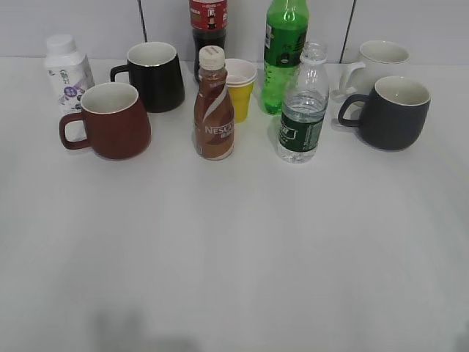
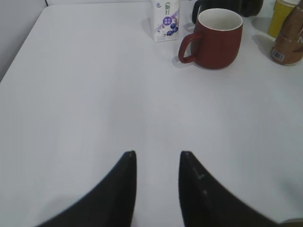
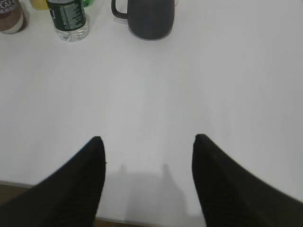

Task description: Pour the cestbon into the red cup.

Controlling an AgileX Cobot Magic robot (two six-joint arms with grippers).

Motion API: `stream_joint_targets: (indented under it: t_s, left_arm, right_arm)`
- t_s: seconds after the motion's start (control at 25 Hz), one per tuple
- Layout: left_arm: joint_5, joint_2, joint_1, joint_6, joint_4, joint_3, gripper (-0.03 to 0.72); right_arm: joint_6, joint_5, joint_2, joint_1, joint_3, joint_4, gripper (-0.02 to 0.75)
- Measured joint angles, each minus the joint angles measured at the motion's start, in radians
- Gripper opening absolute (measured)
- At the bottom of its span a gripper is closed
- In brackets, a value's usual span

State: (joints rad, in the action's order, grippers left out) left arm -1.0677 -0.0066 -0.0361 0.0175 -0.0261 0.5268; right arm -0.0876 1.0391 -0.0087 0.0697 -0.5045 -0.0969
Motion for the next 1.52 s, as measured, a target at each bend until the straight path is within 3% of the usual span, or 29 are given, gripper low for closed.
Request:
stream_joint_targets:
  t_s: [0.24, 0.32, 0.56, 0.76, 1.08, 1.24, 1.36, 1.52]
  left_arm:
    - [0.039, 0.007, -0.017, 0.000, 0.000, 0.015, 0.237]
    - [0.097, 0.028, -0.030, 0.000, 0.000, 0.017, 0.237]
    - [0.497, 0.143, -0.042, 0.000, 0.002, 0.017, 0.237]
    - [0.684, 0.371, -0.042, 0.000, 0.007, 0.016, 0.237]
    - [1.068, 0.873, -0.043, 0.000, -0.009, 0.016, 0.237]
    - [1.169, 1.027, -0.049, 0.000, -0.029, 0.016, 0.238]
    - [1.187, 1.106, -0.071, 0.000, -0.075, 0.010, 0.239]
    - [1.313, 1.173, -0.152, 0.000, -0.117, -0.085, 0.241]
  right_arm:
    - [0.000, -0.059, 0.014, 0.000, -0.015, -0.002, 0.441]
    - [0.000, -0.184, 0.044, 0.000, -0.019, -0.008, 0.441]
    - [0.000, -0.533, 0.218, 0.000, -0.020, -0.016, 0.441]
    - [0.000, -0.666, 0.398, 0.008, -0.017, -0.045, 0.441]
    - [-0.002, -0.857, 0.628, 0.097, -0.011, -0.055, 0.441]
    - [-0.003, -0.937, 0.765, 0.105, -0.011, -0.055, 0.441]
    - [-0.003, -1.013, 0.866, 0.105, -0.011, -0.055, 0.441]
    - [-0.003, -1.106, 0.930, 0.123, -0.011, -0.055, 0.441]
